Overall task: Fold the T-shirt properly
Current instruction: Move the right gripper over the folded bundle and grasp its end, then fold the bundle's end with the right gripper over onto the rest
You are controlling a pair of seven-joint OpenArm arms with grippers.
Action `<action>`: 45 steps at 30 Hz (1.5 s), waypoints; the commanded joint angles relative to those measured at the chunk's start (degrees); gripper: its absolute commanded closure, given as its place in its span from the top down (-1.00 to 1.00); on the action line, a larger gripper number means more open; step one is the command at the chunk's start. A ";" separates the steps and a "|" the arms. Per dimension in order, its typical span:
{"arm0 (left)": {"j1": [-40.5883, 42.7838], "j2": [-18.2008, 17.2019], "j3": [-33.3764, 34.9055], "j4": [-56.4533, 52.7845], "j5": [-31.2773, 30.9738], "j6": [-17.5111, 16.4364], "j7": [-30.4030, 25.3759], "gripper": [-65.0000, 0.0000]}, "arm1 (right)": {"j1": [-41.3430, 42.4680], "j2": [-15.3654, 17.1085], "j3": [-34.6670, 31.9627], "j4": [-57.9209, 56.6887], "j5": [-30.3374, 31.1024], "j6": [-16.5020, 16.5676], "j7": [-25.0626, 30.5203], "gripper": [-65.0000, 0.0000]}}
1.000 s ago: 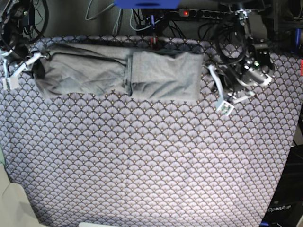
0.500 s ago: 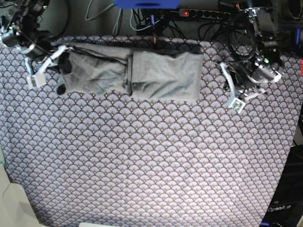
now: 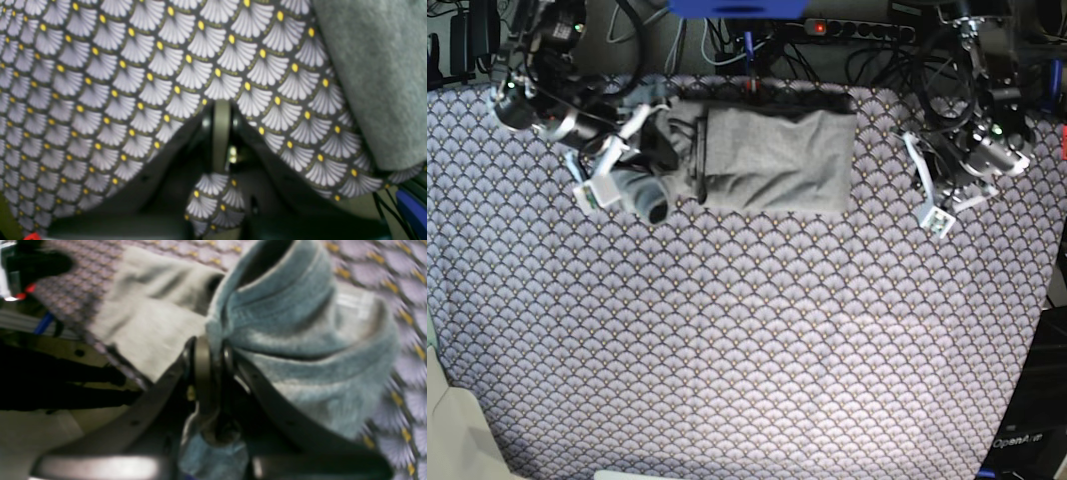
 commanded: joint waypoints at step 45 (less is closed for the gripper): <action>2.02 -4.29 -14.85 -2.75 -0.43 0.10 -0.83 -1.00 | 18.36 -0.36 -39.90 -14.58 -0.47 0.25 9.27 -1.00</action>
